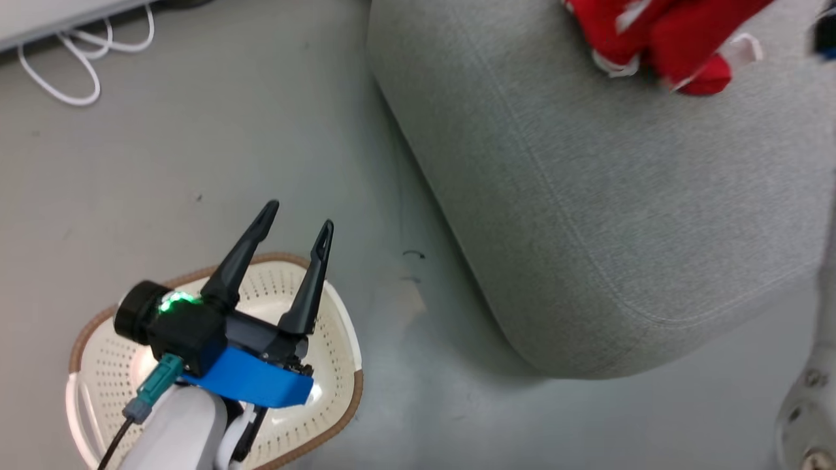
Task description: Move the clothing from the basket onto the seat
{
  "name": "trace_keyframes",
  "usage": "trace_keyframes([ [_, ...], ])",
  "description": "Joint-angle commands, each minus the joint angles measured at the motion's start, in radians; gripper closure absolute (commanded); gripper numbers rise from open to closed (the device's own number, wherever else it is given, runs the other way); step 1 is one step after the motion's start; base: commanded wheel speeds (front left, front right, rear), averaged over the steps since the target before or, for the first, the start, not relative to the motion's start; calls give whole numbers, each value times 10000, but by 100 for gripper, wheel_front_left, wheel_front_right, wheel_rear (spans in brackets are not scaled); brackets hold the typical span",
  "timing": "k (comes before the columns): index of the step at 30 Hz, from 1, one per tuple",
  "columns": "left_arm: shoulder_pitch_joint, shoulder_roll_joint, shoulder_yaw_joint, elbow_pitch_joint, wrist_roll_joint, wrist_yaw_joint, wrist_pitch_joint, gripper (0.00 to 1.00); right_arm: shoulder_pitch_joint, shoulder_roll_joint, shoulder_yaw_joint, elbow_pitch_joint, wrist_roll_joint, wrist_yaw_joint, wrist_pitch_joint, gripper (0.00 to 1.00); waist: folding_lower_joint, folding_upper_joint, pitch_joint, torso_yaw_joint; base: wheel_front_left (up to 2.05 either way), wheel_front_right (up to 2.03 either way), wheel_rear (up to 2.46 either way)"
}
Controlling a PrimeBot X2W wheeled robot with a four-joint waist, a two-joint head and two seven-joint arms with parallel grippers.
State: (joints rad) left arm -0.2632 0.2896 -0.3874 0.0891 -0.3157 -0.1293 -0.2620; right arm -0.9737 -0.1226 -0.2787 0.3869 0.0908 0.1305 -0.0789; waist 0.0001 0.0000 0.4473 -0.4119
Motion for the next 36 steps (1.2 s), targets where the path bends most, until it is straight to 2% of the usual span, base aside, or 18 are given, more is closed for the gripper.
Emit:
trace_keyframes([
  [1,-335,166,-35,-135,26,-9,-43,0,-466,-225,-274,-49,-158,5,122,100,-1,0,716,381,0,0,0],
  [4,-664,344,-43,-494,-49,-9,-43,0,-1190,-858,-752,45,-552,5,266,100,-1,0,1283,556,0,0,0],
  [8,-883,673,-35,-1031,-88,-9,-41,0,-1846,-1393,-1369,539,-893,3,268,100,-1,0,1944,746,0,0,0],
  [11,-956,819,2,-1285,-114,-10,-38,0,-2049,-1516,-1708,871,-986,5,189,100,-1,0,2240,830,0,0,0],
  [21,-930,1073,-34,-1936,-261,-10,-30,0,-1624,-1647,-2589,3228,-1741,3,-466,98,-1,0,2900,1190,0,0,0],
  [22,-941,1065,-27,-1970,-251,-10,-31,0,-1615,-1678,-2718,3437,-1801,3,-551,65,-1,0,2916,1221,0,0,0],
  [23,-963,1036,-10,-1986,-233,-10,-31,0,-1606,-1729,-2900,3593,-1936,3,-669,45,-1,0,2925,1253,0,0,0],
  [24,-1017,965,29,-2012,-214,-10,-32,0,-1637,-1690,-3193,3971,-2134,3,-673,0,-1,0,2912,1312,0,0,0],
  [27,-1064,816,39,-1889,-152,-10,-34,0,-1825,-1591,-3403,4425,-2744,3,-940,0,-1,0,2727,1400,0,0,0],
  [36,-1040,314,-12,-1581,-263,-10,-35,0,-1494,-1477,-3072,5118,-3276,3,-1276,0,-1,0,1813,1593,0,0,0],
])
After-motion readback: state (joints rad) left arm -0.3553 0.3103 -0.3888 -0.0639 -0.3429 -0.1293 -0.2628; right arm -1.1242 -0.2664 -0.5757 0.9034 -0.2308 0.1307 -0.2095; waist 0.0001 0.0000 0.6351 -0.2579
